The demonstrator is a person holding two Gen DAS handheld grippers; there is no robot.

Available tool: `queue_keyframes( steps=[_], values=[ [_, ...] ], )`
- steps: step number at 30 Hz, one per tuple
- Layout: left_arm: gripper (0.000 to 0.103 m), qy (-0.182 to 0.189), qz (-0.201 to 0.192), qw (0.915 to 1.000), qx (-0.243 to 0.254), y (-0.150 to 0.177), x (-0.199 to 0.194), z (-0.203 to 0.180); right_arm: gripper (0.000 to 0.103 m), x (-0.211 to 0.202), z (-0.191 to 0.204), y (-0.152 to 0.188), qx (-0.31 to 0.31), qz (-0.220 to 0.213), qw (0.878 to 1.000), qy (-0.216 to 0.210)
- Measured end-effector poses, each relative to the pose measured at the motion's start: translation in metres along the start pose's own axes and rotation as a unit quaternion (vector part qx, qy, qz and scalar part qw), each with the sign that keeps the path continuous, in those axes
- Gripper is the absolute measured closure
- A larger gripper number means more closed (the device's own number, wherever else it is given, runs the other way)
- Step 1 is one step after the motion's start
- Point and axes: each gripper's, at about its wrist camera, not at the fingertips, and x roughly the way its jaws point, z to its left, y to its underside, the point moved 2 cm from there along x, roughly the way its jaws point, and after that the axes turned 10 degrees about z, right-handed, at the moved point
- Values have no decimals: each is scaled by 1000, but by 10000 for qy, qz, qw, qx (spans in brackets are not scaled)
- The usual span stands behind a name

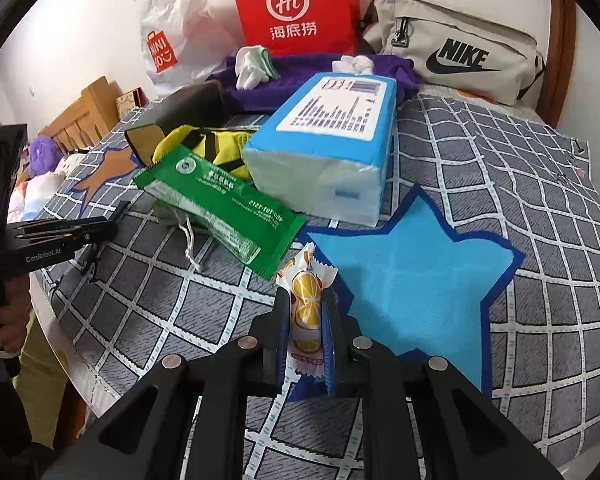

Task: Organize soft objects
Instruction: 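Close the left tool on the second black strap while the right tool grasps the orange-print packet, then carry the strap in the left tool while the right tool carries the packet to the towel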

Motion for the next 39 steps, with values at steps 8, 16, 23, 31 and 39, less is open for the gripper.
queue_keyframes(
  steps=[8,16,23,31,39],
  values=[
    [83,26,-47,9999,-139,-5,-8,7,89,-9,-5,-7,41,-68,10000,-7],
    [83,-7,-139,9995,-267,-13,-22,14,89,-19,-2,-17,52,-109,9999,-56],
    [83,-15,-306,9990,-313,-27,-40,16,89,-39,0,-34,3,-315,9994,-146],
    [83,-147,-522,9980,-331,-51,-63,17,89,-54,-5,-59,-54,-409,9991,-72],
    [83,-174,-708,9965,-413,-76,-81,16,89,-63,-7,-87,-80,-508,9987,16]
  ],
)
